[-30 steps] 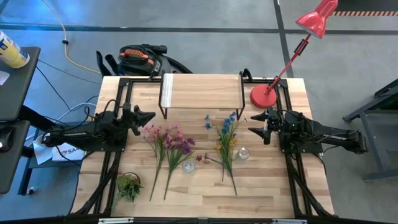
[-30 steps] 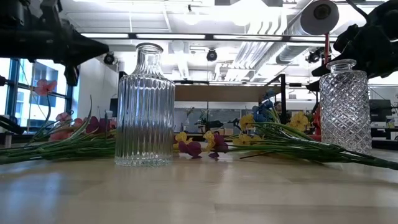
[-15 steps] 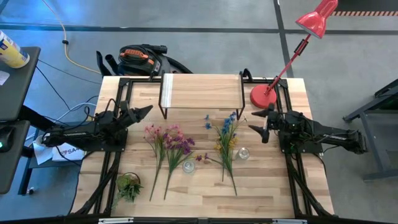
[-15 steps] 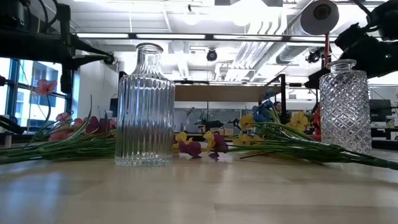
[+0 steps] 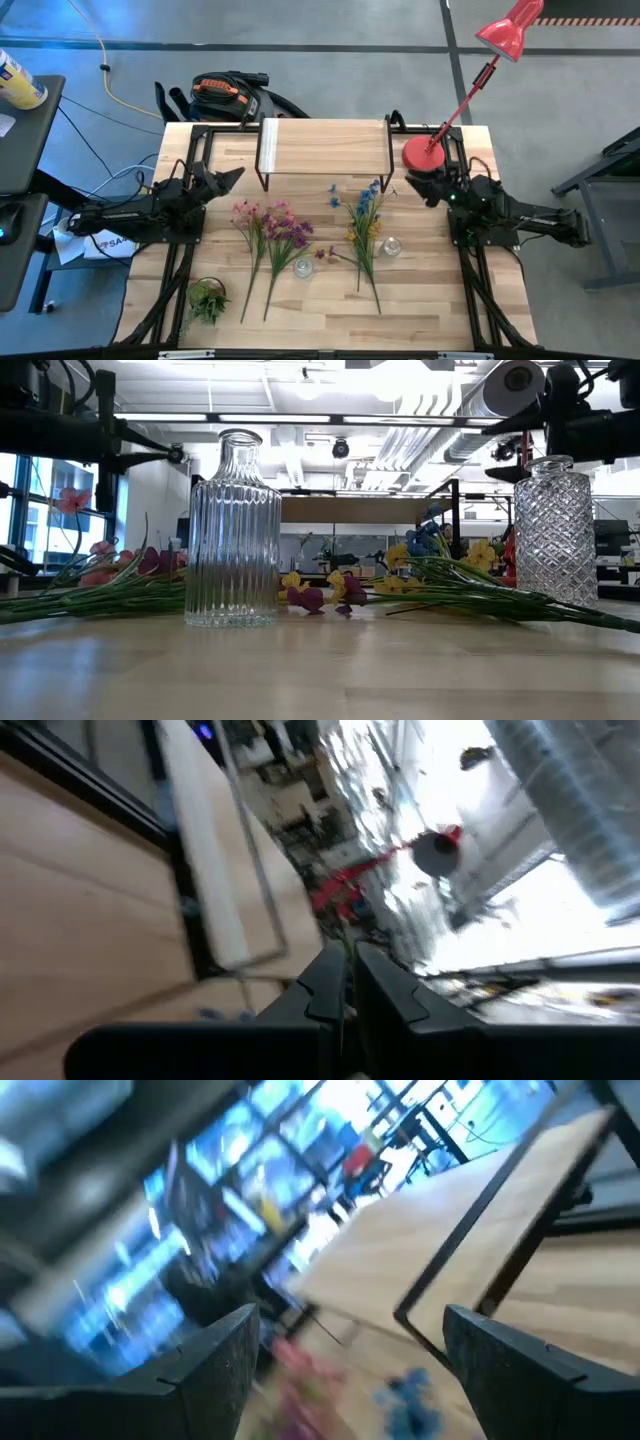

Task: Pick and place flowers into a vace then onto a shelf
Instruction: Put the pink flowers into the left transparent vase

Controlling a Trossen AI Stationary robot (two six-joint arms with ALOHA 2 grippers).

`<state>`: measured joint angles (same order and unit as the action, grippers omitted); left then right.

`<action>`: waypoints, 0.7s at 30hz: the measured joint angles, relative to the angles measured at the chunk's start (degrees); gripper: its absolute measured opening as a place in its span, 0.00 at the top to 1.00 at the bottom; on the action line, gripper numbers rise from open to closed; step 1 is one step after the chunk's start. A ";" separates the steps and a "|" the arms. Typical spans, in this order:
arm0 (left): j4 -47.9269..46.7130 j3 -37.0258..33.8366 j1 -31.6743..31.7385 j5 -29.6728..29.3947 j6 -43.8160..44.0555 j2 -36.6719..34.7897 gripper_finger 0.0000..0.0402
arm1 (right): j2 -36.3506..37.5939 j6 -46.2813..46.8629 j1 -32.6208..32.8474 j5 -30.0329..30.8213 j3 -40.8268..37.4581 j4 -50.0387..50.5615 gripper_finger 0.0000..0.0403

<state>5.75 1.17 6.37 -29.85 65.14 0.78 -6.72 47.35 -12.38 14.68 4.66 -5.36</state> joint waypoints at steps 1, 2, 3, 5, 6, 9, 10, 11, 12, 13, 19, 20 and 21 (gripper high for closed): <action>-0.81 0.00 0.00 -1.21 -0.53 0.00 0.85 | 0.00 1.94 0.00 0.98 0.01 -0.56 0.24; -1.02 0.00 0.00 -1.81 -0.63 0.00 0.85 | -0.02 2.92 0.00 2.07 -0.01 -0.96 0.24; -1.00 0.00 0.00 -1.94 -0.38 0.00 0.85 | 0.00 3.49 0.00 2.98 0.01 -1.11 0.24; -1.40 0.05 0.00 -1.86 -0.38 0.00 0.85 | -0.02 3.75 0.00 3.85 0.01 -1.30 0.24; -1.98 0.05 0.00 -1.86 -0.38 0.00 0.85 | -0.02 3.84 0.00 3.84 0.01 -1.85 0.24; -2.32 0.05 0.00 -1.83 0.74 0.02 0.85 | -0.01 4.56 0.02 3.42 0.01 -3.82 0.24; -1.79 0.05 0.00 -1.84 1.15 0.00 0.85 | -0.02 5.79 0.02 3.42 0.01 -4.32 0.24; -1.33 0.05 0.00 -1.87 1.13 0.00 0.85 | -0.02 7.36 0.02 3.43 0.01 -4.86 0.24; -1.12 0.05 0.00 -2.30 1.03 0.00 0.85 | -0.02 8.60 0.02 3.38 0.03 -5.28 0.24; -1.26 0.05 -0.02 -3.98 0.49 0.00 0.85 | 0.00 9.45 0.02 3.39 0.04 -5.39 0.24; -1.91 0.05 0.00 -12.41 -3.24 -0.02 0.85 | -0.02 9.38 0.02 5.52 0.05 -4.90 0.24; -2.15 0.05 0.00 -12.37 -3.39 -0.02 0.85 | -0.02 9.38 0.02 5.43 0.05 -4.90 0.24; -2.49 0.05 0.00 -12.14 -3.77 -0.02 0.85 | -0.02 9.48 0.02 5.19 0.05 -4.90 0.24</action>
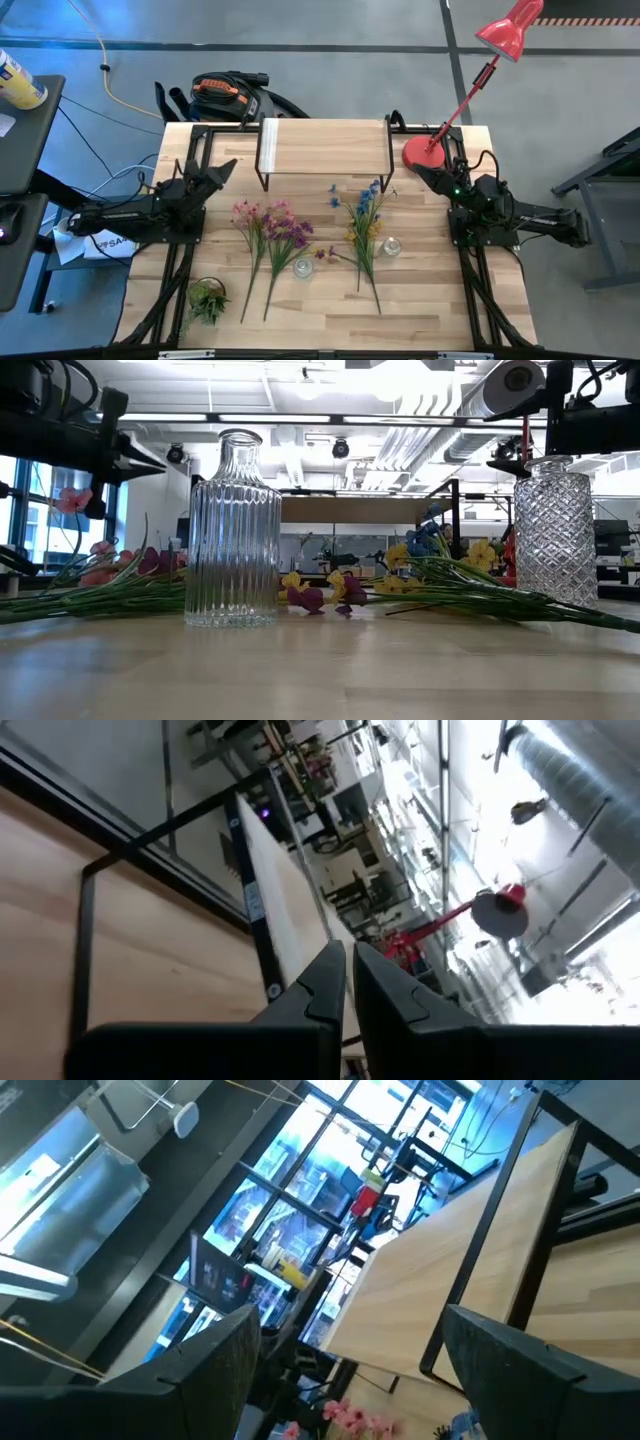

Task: Pick and place flowers into a vace then onto a shelf
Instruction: Put the pink flowers into the left transparent vase

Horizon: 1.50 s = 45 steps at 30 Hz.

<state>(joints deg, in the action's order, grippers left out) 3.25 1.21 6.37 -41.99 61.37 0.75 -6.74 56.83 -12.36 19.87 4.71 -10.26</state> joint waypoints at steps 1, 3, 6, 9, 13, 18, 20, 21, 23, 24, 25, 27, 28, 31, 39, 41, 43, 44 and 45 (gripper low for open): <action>-0.01 0.00 0.00 0.64 -0.33 0.01 0.85 | 0.00 0.26 0.00 -0.21 0.00 0.03 0.24; 0.59 0.00 0.00 1.63 0.10 0.00 0.85 | 0.00 1.20 0.00 -0.25 0.00 0.09 0.24; 3.28 0.00 0.00 5.12 1.85 0.02 0.85 | 0.00 1.59 0.00 -0.23 0.00 0.12 0.24; 1.73 0.01 0.00 1.96 -3.34 0.00 0.85 | 0.00 1.62 0.00 0.58 0.04 1.43 0.24; 1.45 0.00 0.00 1.11 -3.73 0.02 0.85 | 0.00 1.52 0.00 1.20 0.04 3.33 0.24; 3.03 0.00 0.00 1.41 5.23 0.01 0.85 | 0.00 2.30 0.00 0.28 0.04 4.95 0.24; 2.42 0.00 0.00 1.49 6.02 0.00 0.85 | 0.00 2.28 0.00 0.14 0.04 5.31 0.24; 2.14 0.00 0.00 1.69 6.37 0.00 0.85 | 0.00 2.28 0.00 0.16 0.04 5.35 0.24; 2.78 0.00 0.00 3.33 7.84 0.04 0.85 | 0.00 2.25 0.00 0.16 0.04 5.33 0.24; 3.44 0.00 0.00 4.42 7.78 0.02 0.85 | 0.00 2.23 0.00 0.16 0.04 5.34 0.24; 3.97 0.00 0.00 5.28 7.41 0.02 0.85 | 0.00 2.21 0.00 0.17 0.04 5.33 0.24; 5.61 0.00 0.00 5.58 7.22 0.02 0.85 | 0.00 2.19 0.00 0.62 0.04 5.33 0.24; 6.86 0.00 0.00 5.48 7.22 0.02 0.85 | 0.00 2.24 0.00 1.18 0.04 5.33 0.24; 13.18 0.11 0.00 5.19 3.46 0.04 0.85 | 0.00 2.28 -0.01 2.13 0.04 5.32 0.24; -3.50 19.11 0.00 6.98 -9.40 9.46 0.93 | 0.00 3.68 0.00 0.60 0.06 7.06 0.24; -14.10 26.46 0.00 10.03 -9.45 15.31 0.94 | 0.00 4.57 0.00 0.59 0.04 8.81 0.24; -25.80 33.24 0.00 14.06 -7.62 22.45 0.93 | 0.00 5.06 0.00 0.60 0.05 10.71 0.24; -31.29 36.29 0.00 16.57 -6.59 26.36 0.91 | 0.00 5.48 0.00 0.59 0.05 11.75 0.24; -36.83 39.02 0.00 19.46 -5.42 29.98 0.88 | 0.00 6.07 0.00 0.65 0.06 12.80 0.24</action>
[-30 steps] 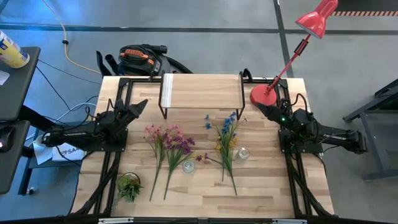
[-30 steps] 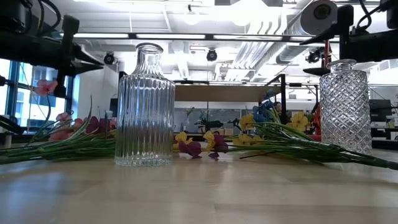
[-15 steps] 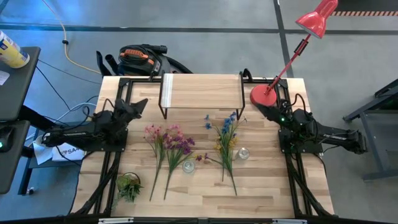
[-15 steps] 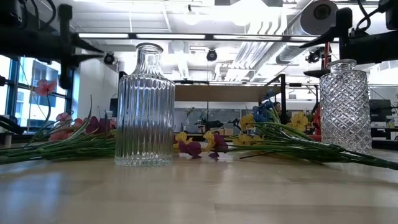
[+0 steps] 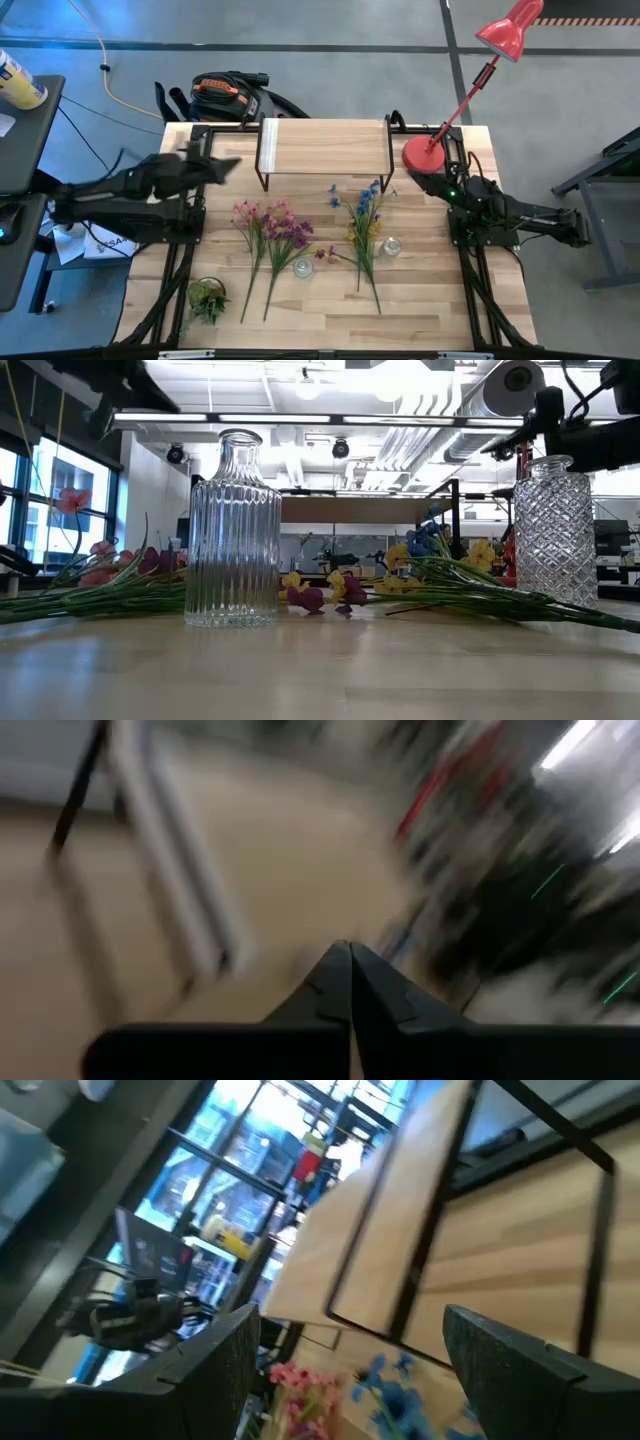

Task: Pick and place flowers into a vace then onto a shelf
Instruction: Put the pink flowers into the left transparent vase

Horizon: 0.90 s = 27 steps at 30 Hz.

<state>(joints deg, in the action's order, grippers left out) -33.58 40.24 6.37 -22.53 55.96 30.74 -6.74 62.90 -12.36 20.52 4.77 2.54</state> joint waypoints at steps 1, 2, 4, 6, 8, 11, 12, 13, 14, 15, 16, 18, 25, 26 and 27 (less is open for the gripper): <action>-5.22 2.54 0.00 3.17 0.94 3.68 0.84 | 0.00 0.40 -0.02 0.06 0.00 0.95 0.24; -9.59 4.79 0.00 6.29 1.52 7.23 0.79 | 0.00 0.85 -0.02 0.04 -0.01 1.77 0.24; -16.79 8.74 -0.07 13.04 2.66 14.48 0.70 | 0.00 1.60 0.00 0.04 -0.01 3.10 0.24; -22.65 11.78 -1.20 19.41 3.10 21.28 0.61 | 0.00 1.62 0.00 0.06 0.01 3.72 0.24; -27.80 14.27 -3.45 21.76 4.37 27.08 0.52 | 0.00 1.63 0.00 0.06 -0.01 4.05 0.24; -32.27 16.69 -9.17 21.92 7.73 34.12 0.42 | 0.00 1.63 0.00 0.06 -0.01 4.61 0.24; -32.60 17.00 -11.48 21.91 9.47 35.86 0.39 | 0.00 1.63 -0.01 0.04 -0.01 4.87 0.24; -32.34 17.25 -13.84 22.01 11.64 37.24 0.37 | 0.00 1.63 0.00 -0.04 -0.01 5.16 0.24; -31.49 17.32 -16.22 22.04 14.46 38.38 0.35 | 0.00 1.64 0.00 -0.08 -0.01 5.42 0.24; -30.78 17.37 -18.75 22.04 17.82 39.29 0.34 | 0.00 1.64 0.00 -0.28 -0.01 5.69 0.24; -29.99 17.37 -21.35 22.01 21.61 39.89 0.33 | 0.00 1.64 0.00 -0.50 -0.01 5.98 0.24; -28.42 17.40 -26.45 21.75 30.01 40.58 0.33 | 0.00 1.64 -0.01 -0.71 -0.01 6.88 0.24; -24.37 17.41 -41.34 16.62 55.76 43.63 0.38 | -0.07 0.03 -0.02 -0.65 0.09 8.64 0.24; -23.06 17.41 -42.29 15.83 57.06 44.63 0.38 | -0.07 -0.12 -0.02 -0.51 0.09 8.66 0.24; -21.89 17.41 -42.86 15.54 57.91 45.70 0.38 | -0.07 -0.16 -0.02 -0.49 0.09 8.67 0.24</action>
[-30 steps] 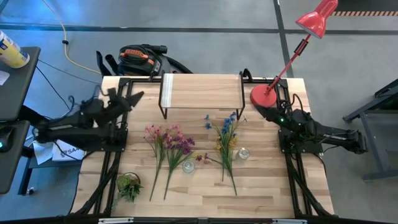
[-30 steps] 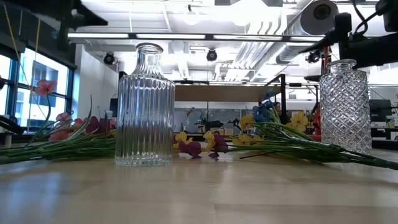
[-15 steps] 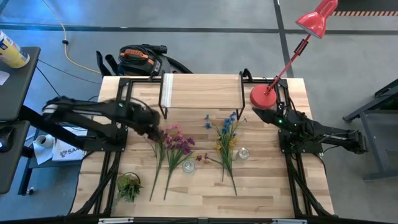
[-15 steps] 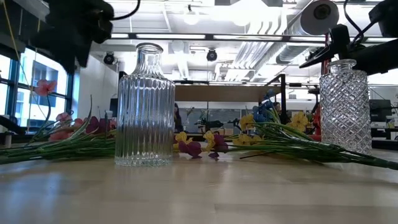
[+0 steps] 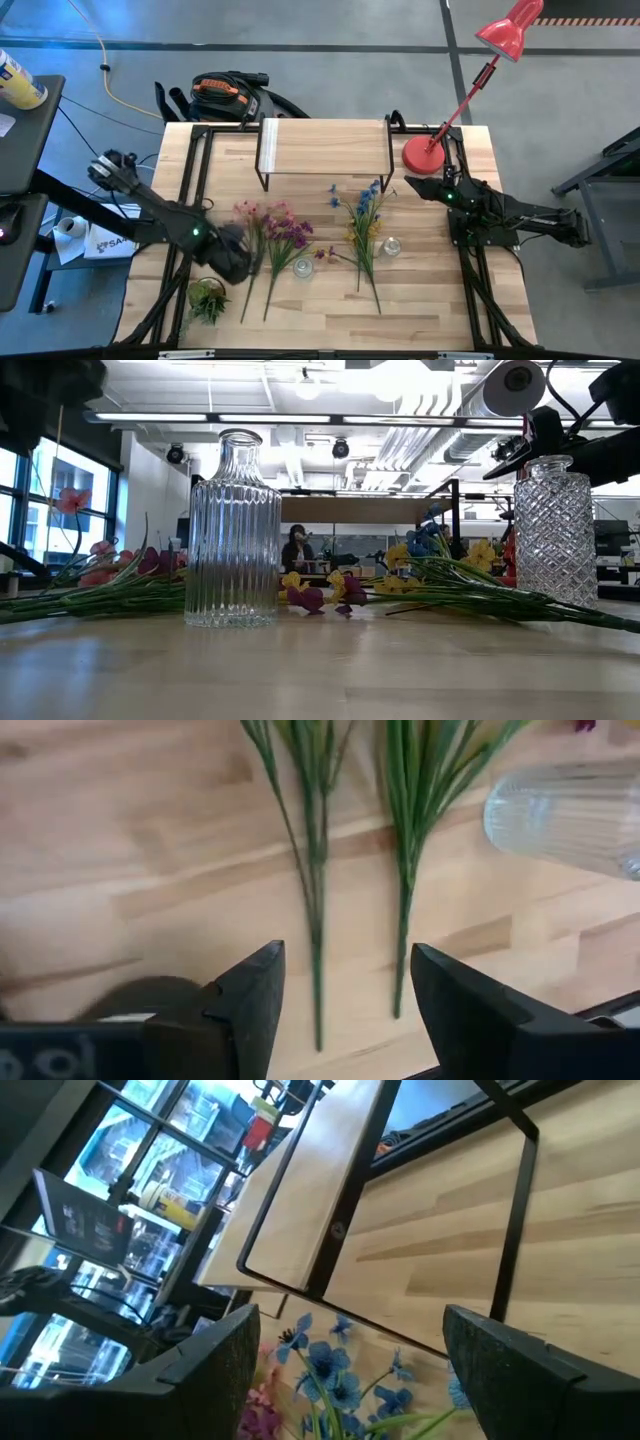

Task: Pick and place flowers into a vace then onto a shelf
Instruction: Put the pink flowers into the left transparent vase

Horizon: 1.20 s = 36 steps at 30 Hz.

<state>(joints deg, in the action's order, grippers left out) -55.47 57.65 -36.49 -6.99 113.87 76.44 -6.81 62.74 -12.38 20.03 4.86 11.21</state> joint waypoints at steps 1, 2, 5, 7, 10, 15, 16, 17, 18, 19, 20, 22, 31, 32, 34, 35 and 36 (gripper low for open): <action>1.07 0.00 -0.08 -0.19 0.28 1.28 0.38 | 0.00 -0.01 0.00 -0.02 0.00 0.02 0.24; 2.38 0.00 0.03 -0.15 0.26 2.67 0.38 | -0.01 -0.04 0.00 -0.08 0.00 0.02 0.24; 5.20 0.00 0.18 -0.14 -0.71 7.07 0.36 | -0.02 -0.15 0.00 -0.68 0.00 0.08 0.24; 5.24 0.00 0.16 0.28 -0.52 10.39 0.34 | -0.02 -0.17 0.00 -1.18 0.00 0.10 0.24; 3.43 -0.08 0.11 0.90 1.64 14.66 0.32 | -0.02 -0.16 0.00 -1.54 0.00 0.12 0.24; 6.81 -0.09 1.32 -2.76 2.02 18.39 0.32 | -0.38 -0.04 -0.02 -1.47 0.00 0.14 0.24; 7.62 -0.09 1.88 -2.97 1.63 18.83 0.33 | -0.45 0.05 -0.02 -1.57 0.00 0.15 0.24; 7.74 -0.11 2.45 -2.99 0.88 18.93 0.34 | -0.73 0.25 0.00 -1.53 0.00 0.12 0.24; 7.78 -0.11 2.98 -3.10 -0.22 19.04 0.36 | -0.98 0.26 -0.02 -1.57 0.00 0.14 0.24; 8.68 -0.06 3.80 -3.26 -1.52 19.53 0.37 | -1.14 0.25 -0.02 -1.87 0.00 0.17 0.24; 9.43 0.00 4.56 -3.34 -2.70 20.15 0.39 | -1.21 0.26 -0.02 -2.17 0.00 0.19 0.24; 9.37 -0.74 5.71 -3.62 -5.03 20.58 0.43 | -1.70 0.37 -0.01 -2.49 0.00 0.18 0.24; 8.57 -2.96 8.77 -0.89 -7.23 21.42 0.60 | -3.39 1.65 -0.01 -6.01 -0.02 0.32 0.24; 8.18 -3.02 8.75 -1.27 -7.93 21.38 0.61 | -3.51 1.57 -0.02 -6.41 -0.02 0.34 0.24; 7.60 -3.04 8.73 -1.34 -10.62 21.38 0.64 | -4.29 1.59 -0.02 -6.53 -0.02 0.34 0.24; 7.52 -3.04 8.75 -1.28 -11.95 21.44 0.66 | -4.47 1.53 -0.02 -6.54 -0.02 0.34 0.24; 7.51 -3.01 8.77 -1.26 -12.88 21.70 0.67 | -4.59 1.46 -0.02 -6.58 -0.02 0.34 0.24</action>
<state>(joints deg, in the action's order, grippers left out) -47.95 54.64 -27.72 -8.25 100.99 98.14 -11.40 64.20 -12.40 13.45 4.84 11.55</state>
